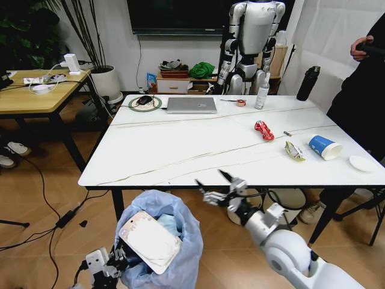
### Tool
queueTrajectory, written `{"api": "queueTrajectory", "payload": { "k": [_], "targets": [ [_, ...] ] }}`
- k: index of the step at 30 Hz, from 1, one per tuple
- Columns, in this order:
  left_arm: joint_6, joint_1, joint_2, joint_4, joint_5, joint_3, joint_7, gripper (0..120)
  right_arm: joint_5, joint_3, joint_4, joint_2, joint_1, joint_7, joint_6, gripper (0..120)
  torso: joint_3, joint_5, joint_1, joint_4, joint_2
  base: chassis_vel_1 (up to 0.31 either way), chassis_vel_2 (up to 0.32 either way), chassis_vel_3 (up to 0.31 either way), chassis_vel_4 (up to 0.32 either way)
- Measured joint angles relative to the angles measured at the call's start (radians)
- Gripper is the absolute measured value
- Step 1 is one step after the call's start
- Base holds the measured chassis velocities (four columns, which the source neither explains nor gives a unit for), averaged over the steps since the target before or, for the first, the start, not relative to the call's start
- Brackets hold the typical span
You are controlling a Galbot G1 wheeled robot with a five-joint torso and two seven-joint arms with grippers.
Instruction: Pick up the trash bin and place the trash from the table into it.
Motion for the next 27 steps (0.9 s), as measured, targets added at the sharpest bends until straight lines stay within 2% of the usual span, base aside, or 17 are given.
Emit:
{"api": "queueTrajectory", "payload": {
  "k": [2, 4, 6, 8, 10, 12, 17, 23, 27],
  "targets": [
    [0.0, -0.004, 0.006, 0.0, -0.002, 0.001, 0.0, 0, -0.008, 0.071, -0.006, 0.013, -0.047, -0.017, 0.031, 100, 0.0, -0.0001, 0.0, 0.0, 0.0, 0.0, 0.0, 0.0, 0.0],
    [0.0, -0.012, 0.021, 0.004, -0.003, 0.002, 0.0, 0, -0.033, 0.206, -0.021, 0.035, -0.132, -0.08, 0.07, 100, 0.0, 0.0, 0.0, -0.0003, 0.0, 0.0, 0.0, 0.0, 0.0],
    [-0.001, -0.014, 0.024, 0.006, -0.004, 0.003, 0.0, 0, -0.039, 0.24, -0.029, 0.043, -0.153, -0.11, 0.083, 100, 0.0, -0.0003, 0.0, -0.0001, 0.0, 0.0, 0.0, 0.0, 0.0],
    [-0.001, -0.019, 0.028, 0.011, -0.004, 0.005, 0.001, 0, -0.049, 0.314, -0.058, 0.07, -0.196, -0.198, 0.116, 100, 0.0, -0.0002, 0.0, -0.0003, 0.0, 0.0, 0.0, 0.0, 0.0],
    [-0.007, -0.025, 0.026, 0.025, -0.004, 0.014, 0.001, 0, -0.076, 0.423, -0.135, 0.161, -0.241, -0.311, 0.179, 100, 0.0, 0.0, 0.0, -0.0001, 0.0, 0.0, 0.0, 0.0, 0.0],
    [-0.009, -0.025, 0.025, 0.029, -0.004, 0.018, 0.002, 0, -0.083, 0.444, -0.15, 0.189, -0.253, -0.326, 0.192, 100, 0.0, 0.0002, 0.0, -0.0001, 0.0, 0.0, 0.0, 0.0, 0.0],
    [-0.013, -0.037, 0.033, 0.044, -0.002, 0.025, 0.005, 0, -0.124, 0.544, -0.184, 0.356, -0.319, -0.393, 0.242, 100, 0.0, -0.0002, 0.0, -0.0003, 0.0, 0.0, 0.0, 0.0, 0.0],
    [-0.016, -0.037, 0.038, 0.06, 0.005, 0.047, 0.007, 0, -0.132, 0.574, -0.2, 0.447, -0.34, -0.432, 0.275, 100, 0.0, -0.0003, 0.0, 0.0001, 0.0, 0.0, 0.0, 0.0, 0.0],
    [-0.018, -0.034, 0.038, 0.061, 0.01, 0.057, 0.009, 0, -0.133, 0.574, -0.203, 0.466, -0.349, -0.451, 0.286, 100, 0.0, -0.0003, 0.0, 0.0, 0.0, 0.0, 0.0, 0.0, 0.0]
  ]
}}
